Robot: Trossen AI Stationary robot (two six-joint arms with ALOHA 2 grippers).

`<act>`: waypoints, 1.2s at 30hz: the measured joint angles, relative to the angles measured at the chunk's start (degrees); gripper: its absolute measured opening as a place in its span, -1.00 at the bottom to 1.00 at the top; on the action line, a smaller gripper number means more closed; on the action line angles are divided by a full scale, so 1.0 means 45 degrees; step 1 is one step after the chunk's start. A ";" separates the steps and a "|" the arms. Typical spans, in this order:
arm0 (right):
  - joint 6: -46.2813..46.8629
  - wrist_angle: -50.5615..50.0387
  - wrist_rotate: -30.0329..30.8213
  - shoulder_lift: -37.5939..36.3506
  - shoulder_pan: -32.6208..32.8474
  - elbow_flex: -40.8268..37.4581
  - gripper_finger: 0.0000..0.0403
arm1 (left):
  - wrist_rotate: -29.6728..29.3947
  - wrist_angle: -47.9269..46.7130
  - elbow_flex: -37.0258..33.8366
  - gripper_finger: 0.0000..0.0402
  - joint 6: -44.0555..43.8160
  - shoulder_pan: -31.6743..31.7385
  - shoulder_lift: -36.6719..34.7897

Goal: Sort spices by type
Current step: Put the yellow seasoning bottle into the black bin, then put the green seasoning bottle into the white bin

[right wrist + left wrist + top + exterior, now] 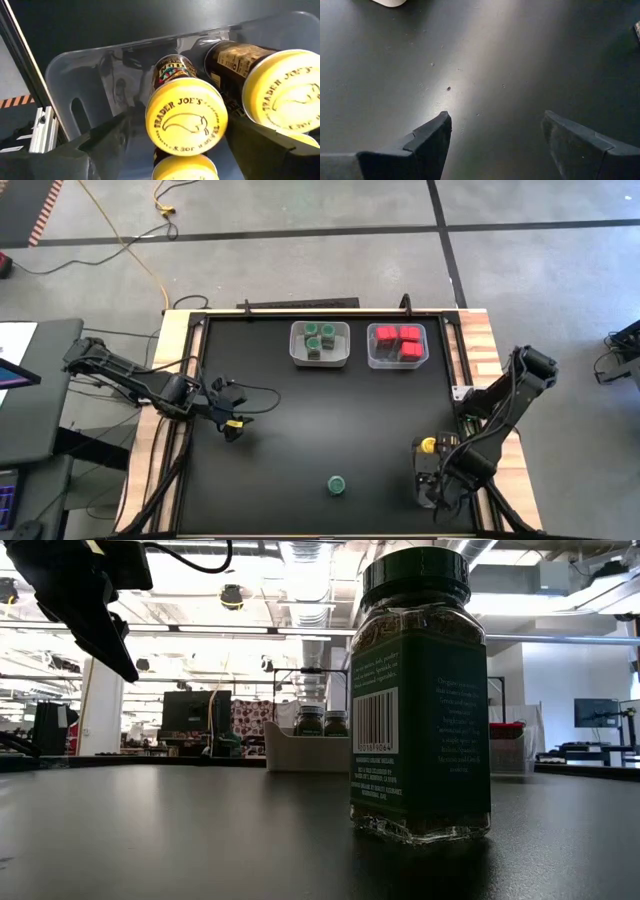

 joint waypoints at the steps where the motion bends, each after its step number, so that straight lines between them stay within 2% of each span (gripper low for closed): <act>1: 0.0001 -0.0122 -0.0003 0.0000 0.0000 0.0078 0.72 | -0.0003 0.0000 0.0003 0.48 -0.0003 -0.0002 0.0000; 8: 0.0012 -0.1803 -0.0001 0.0000 0.0000 0.1057 0.71 | 0.0002 0.0005 -0.0002 0.48 -0.0008 0.0002 0.0000; 15: 0.0015 -0.3429 0.0001 0.0000 0.0000 0.2997 0.71 | -0.0002 0.0005 0.0000 0.48 -0.0008 0.0000 0.0000; 20: 0.0056 -0.3517 0.0339 0.0000 -0.0295 0.4077 0.71 | -0.0002 0.0005 0.0002 0.48 -0.0008 -0.0001 0.0000; 25: 0.0786 -0.2179 0.1812 0.0000 -0.0972 0.4314 0.71 | -0.0003 0.0000 0.0003 0.48 -0.0008 0.0002 0.0000; 28: 0.0948 -0.0839 0.2090 0.0000 -0.1526 0.4314 0.71 | 0.0002 0.0000 0.0003 0.48 -0.0008 0.0000 0.0000; 36: -0.1261 0.2654 0.2112 0.0012 -0.3224 0.4314 0.71 | 0.0002 0.0000 -0.0002 0.48 -0.0008 -0.0001 0.0000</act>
